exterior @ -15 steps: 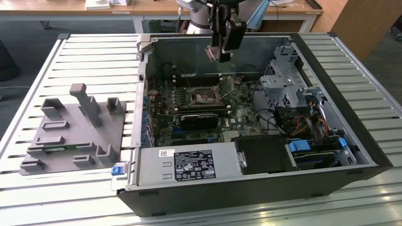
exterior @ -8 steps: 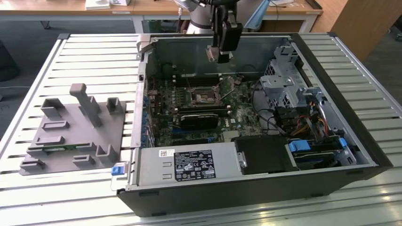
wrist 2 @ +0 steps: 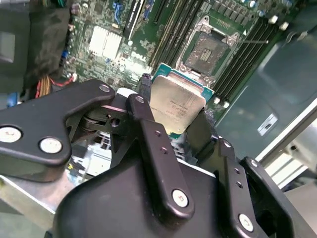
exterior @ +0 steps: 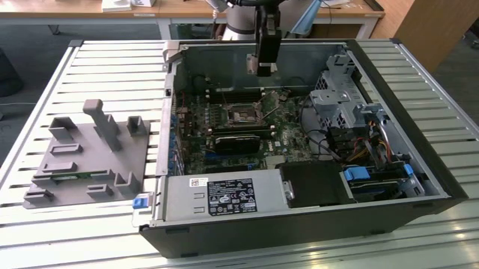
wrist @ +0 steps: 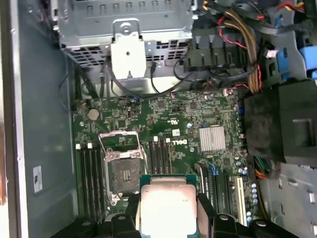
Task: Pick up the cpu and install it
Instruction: 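Place the cpu into insertion slot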
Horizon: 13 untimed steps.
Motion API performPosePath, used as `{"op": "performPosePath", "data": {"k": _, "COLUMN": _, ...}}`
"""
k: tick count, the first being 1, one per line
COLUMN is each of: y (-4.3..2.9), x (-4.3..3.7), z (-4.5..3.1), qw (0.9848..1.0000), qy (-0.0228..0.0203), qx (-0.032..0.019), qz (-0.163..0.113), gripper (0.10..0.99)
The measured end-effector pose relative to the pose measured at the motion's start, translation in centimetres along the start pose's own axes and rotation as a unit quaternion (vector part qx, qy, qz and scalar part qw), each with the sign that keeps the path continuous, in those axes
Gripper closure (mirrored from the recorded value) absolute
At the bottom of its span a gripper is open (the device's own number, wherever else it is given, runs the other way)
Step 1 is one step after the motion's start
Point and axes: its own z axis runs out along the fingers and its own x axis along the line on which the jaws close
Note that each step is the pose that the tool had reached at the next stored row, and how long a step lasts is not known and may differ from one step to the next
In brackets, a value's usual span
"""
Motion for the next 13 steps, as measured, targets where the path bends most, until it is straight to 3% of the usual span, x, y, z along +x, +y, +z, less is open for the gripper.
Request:
{"op": "performPosePath", "data": {"k": 5, "y": -0.01, "x": 0.0, "z": 0.17, "qw": 0.999, "qy": -0.0022, "qx": 0.0002, "qz": 0.045, "gripper": 0.545}}
{"op": "performPosePath", "data": {"k": 9, "y": -0.02, "x": 0.0, "z": 0.31, "qw": 0.9967, "qy": -0.0041, "qx": 0.0004, "qz": 0.081, "gripper": 0.545}}
{"op": "performPosePath", "data": {"k": 11, "y": -0.05, "x": 0.02, "z": 0.37, "qw": 0.9963, "qy": -0.0043, "qx": 0.0005, "qz": 0.086, "gripper": 0.545}}
{"op": "performPosePath", "data": {"k": 13, "y": -0.06, "x": 0.01, "z": 0.41, "qw": 0.9973, "qy": -0.0038, "qx": 0.0004, "qz": 0.074, "gripper": 0.545}}
